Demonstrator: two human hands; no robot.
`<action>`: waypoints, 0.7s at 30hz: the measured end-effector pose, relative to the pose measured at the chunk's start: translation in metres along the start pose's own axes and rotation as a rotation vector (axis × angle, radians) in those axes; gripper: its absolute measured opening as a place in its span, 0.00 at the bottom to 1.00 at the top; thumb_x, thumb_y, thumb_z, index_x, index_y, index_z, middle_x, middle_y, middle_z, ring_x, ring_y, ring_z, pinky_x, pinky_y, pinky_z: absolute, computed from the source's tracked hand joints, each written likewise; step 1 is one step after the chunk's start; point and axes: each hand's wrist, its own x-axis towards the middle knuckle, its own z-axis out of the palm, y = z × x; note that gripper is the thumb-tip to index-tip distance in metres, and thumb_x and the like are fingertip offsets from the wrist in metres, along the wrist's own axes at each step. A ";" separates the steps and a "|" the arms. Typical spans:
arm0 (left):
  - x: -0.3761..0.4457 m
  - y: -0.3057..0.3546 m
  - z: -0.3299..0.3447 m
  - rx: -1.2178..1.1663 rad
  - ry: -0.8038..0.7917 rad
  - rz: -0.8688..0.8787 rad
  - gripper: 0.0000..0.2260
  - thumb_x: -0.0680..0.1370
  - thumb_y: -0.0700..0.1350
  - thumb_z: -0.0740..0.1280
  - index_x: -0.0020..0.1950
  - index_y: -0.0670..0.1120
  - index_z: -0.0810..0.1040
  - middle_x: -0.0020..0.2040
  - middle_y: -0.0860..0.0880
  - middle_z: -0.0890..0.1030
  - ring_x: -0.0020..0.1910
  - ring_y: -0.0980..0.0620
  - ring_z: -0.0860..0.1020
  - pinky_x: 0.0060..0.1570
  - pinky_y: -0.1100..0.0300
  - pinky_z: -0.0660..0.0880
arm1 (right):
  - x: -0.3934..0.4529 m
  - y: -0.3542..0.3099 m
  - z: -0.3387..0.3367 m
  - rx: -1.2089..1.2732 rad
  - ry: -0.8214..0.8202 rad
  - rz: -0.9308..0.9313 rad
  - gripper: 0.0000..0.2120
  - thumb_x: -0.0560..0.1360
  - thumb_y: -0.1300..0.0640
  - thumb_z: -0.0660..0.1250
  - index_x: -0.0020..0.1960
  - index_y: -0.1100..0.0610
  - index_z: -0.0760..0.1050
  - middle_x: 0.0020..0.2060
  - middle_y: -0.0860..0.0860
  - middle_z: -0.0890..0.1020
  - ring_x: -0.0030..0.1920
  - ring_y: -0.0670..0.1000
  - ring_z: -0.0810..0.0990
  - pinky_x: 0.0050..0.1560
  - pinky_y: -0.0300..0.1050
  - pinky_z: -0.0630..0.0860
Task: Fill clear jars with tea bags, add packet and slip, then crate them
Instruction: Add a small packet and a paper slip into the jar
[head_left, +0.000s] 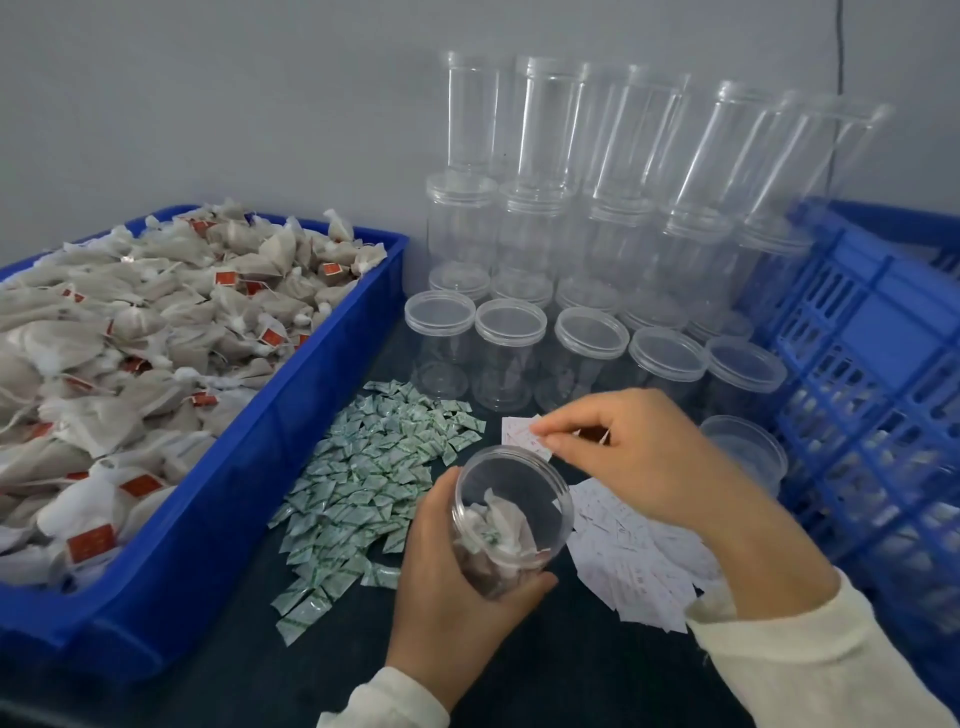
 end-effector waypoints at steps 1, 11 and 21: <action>-0.001 -0.001 0.000 0.006 0.008 -0.001 0.44 0.56 0.42 0.84 0.64 0.63 0.66 0.59 0.69 0.72 0.61 0.68 0.72 0.52 0.79 0.68 | 0.007 0.015 -0.006 0.012 0.118 0.079 0.09 0.76 0.56 0.69 0.52 0.44 0.83 0.40 0.31 0.80 0.43 0.31 0.78 0.41 0.22 0.70; 0.003 -0.008 0.004 0.011 0.018 -0.037 0.45 0.55 0.42 0.84 0.66 0.58 0.67 0.59 0.67 0.73 0.61 0.68 0.71 0.52 0.80 0.66 | 0.071 0.122 0.024 -0.114 0.022 0.660 0.19 0.74 0.47 0.69 0.39 0.64 0.78 0.35 0.56 0.80 0.39 0.56 0.78 0.36 0.44 0.71; 0.006 -0.009 0.001 -0.010 0.015 -0.035 0.44 0.56 0.42 0.84 0.66 0.58 0.67 0.59 0.70 0.72 0.61 0.69 0.71 0.53 0.80 0.66 | 0.075 0.125 0.039 -0.221 0.096 0.651 0.22 0.73 0.49 0.72 0.65 0.54 0.75 0.59 0.52 0.80 0.57 0.55 0.78 0.48 0.45 0.72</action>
